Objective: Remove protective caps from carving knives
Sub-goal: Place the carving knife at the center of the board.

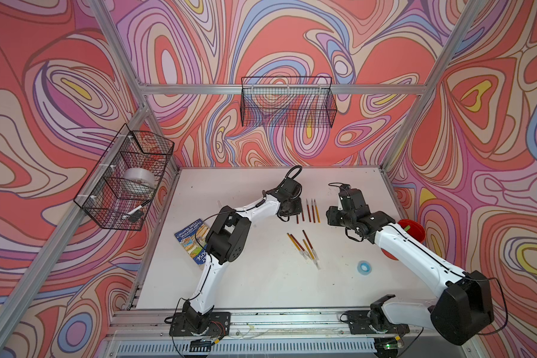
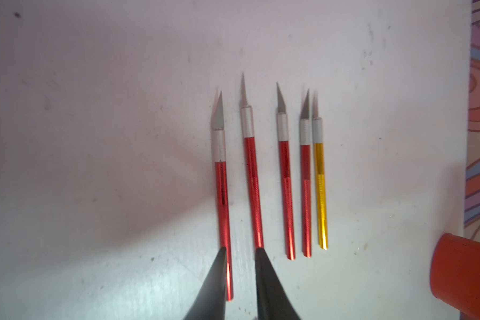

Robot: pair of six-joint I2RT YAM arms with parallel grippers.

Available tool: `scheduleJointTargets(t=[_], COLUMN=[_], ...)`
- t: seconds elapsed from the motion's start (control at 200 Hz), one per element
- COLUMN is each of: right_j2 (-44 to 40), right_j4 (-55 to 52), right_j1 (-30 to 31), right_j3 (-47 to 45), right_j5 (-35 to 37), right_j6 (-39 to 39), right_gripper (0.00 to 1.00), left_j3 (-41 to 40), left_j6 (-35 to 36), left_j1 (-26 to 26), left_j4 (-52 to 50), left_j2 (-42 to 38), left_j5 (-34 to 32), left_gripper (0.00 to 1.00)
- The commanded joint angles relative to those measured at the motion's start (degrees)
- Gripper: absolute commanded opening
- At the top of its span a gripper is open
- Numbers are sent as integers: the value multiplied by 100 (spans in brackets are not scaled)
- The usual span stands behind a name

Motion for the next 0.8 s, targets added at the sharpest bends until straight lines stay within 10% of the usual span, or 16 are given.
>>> scheduleJointTargets(t=[0.0,0.336,0.791], right_j2=[-81,301,1491], right_j4=[3,197,416], right_j1=[-26,-21,851], right_j3=[-117,-433,-588], right_j5=[-118,-878,-794], right_j6=[-3,4,79], right_gripper=[41,41,36], left_j3=[-210,-1827,-3414], left_j6=[83,157,238], left_j1=[19,165,559], left_j4=[-2,332,192], left_j2=[-720,-2503,-4461], left_j5=[-198,-600,-1277], left_gripper=[23,27,94])
